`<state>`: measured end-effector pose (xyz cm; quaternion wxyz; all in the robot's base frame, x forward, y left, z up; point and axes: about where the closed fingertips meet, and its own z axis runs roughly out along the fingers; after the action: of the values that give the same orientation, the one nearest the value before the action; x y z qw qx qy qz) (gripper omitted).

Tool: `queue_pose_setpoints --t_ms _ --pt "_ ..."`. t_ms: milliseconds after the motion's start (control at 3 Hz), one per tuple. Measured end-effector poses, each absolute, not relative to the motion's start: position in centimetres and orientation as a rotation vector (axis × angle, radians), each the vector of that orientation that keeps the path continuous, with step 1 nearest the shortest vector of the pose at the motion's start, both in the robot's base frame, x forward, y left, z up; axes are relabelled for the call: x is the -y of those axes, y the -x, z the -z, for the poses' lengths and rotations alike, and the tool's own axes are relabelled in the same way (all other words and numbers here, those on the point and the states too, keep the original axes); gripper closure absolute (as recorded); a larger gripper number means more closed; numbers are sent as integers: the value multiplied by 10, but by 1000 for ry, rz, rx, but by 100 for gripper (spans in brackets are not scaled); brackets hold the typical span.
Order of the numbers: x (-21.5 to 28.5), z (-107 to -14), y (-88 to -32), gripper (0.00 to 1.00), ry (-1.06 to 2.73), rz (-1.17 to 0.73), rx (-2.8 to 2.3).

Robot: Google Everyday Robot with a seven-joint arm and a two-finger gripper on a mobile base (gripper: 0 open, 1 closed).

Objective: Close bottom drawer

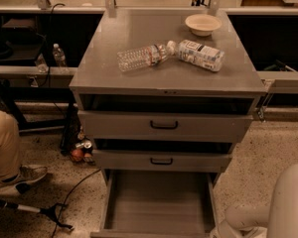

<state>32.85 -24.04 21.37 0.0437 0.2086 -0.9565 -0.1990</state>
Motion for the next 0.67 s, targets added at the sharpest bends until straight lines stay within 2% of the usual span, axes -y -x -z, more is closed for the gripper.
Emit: queue_pose_setpoints --t_ms 667 --pt "233 -179 -316 100 -733 727 2827"
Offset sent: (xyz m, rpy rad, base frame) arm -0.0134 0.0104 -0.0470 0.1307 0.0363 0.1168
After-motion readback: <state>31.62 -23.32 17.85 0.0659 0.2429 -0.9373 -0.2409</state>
